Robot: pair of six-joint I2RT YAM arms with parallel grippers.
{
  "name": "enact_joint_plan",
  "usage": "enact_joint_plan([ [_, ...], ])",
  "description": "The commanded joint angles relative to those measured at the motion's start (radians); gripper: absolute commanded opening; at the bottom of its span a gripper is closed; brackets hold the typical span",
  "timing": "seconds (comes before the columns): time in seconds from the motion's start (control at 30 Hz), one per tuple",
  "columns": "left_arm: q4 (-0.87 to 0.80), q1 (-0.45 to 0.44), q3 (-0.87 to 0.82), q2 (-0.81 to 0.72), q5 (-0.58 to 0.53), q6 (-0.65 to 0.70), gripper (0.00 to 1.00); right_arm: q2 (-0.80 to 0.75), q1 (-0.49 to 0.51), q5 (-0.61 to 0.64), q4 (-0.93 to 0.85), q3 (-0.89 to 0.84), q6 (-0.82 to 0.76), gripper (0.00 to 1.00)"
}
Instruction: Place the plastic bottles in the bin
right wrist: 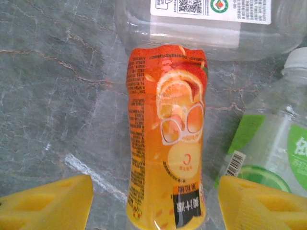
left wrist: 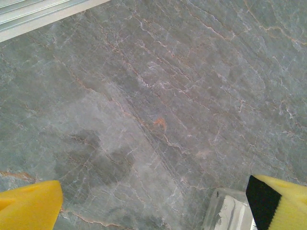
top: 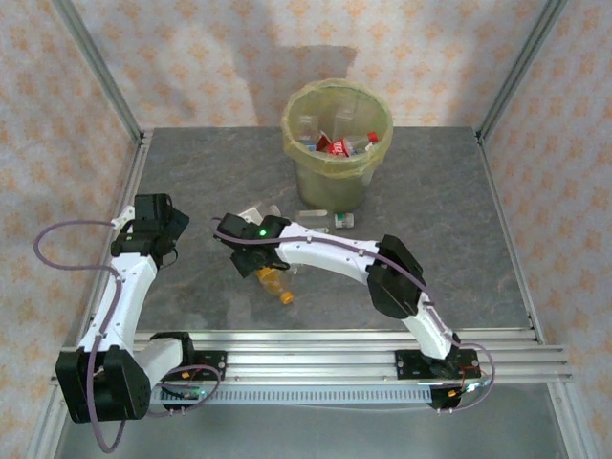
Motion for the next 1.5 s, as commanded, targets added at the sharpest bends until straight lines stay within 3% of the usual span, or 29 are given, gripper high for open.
enact_joint_plan([
  [0.0,0.018,0.013,-0.018,-0.021,-0.004,-0.010,1.00,0.085,0.005,0.076,-0.072,0.097,-0.045,0.70],
  [0.43,0.018,0.017,-0.025,-0.021,0.002,0.000,1.00,0.253,0.000,0.157,-0.137,0.249,-0.078,0.67],
  [0.77,0.024,0.017,-0.026,-0.013,0.004,-0.001,1.00,0.288,-0.007,0.079,-0.111,0.208,-0.073,0.62],
  [1.13,0.024,0.019,-0.025,-0.007,0.010,-0.001,1.00,0.290,-0.008,-0.040,-0.081,0.157,-0.078,0.66],
  [1.47,0.042,0.018,-0.034,0.012,0.034,-0.011,1.00,0.238,-0.006,-0.024,-0.093,0.144,-0.079,0.48],
])
